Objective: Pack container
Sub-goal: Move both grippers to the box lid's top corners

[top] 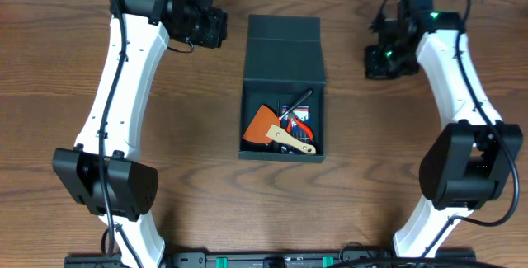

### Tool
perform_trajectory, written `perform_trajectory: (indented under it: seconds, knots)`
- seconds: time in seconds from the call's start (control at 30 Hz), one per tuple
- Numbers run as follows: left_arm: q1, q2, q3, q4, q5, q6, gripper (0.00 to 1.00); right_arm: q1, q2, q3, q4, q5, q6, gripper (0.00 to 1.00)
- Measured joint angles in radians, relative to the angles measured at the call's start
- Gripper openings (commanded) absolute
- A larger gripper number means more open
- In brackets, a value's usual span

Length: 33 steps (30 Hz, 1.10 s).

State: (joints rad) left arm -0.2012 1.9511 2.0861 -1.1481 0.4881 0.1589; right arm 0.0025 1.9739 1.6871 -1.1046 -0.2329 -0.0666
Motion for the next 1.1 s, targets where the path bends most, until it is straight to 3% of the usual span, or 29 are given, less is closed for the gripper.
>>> perform_trajectory:
  seconds: [0.27, 0.57, 0.77, 1.1]
  knots:
    - [0.074, 0.039, 0.0, -0.031, 0.283, 0.153, 0.06, 0.008, 0.0, -0.032, 0.013, -0.12, -0.018, 0.01]
    - [0.167, 0.329, -0.001, -0.121, 0.555, 0.276, 0.06, 0.009, 0.0, -0.033, 0.013, -0.18, 0.022, 0.01]
    - [0.17, 0.446, -0.008, -0.213, 0.61, 0.378, 0.06, 0.009, 0.001, -0.042, 0.026, -0.189, 0.072, 0.01]
    - [0.167, 0.452, -0.01, -0.214, 0.602, 0.439, 0.06, 0.009, 0.13, -0.043, 0.087, -0.249, 0.161, 0.01]
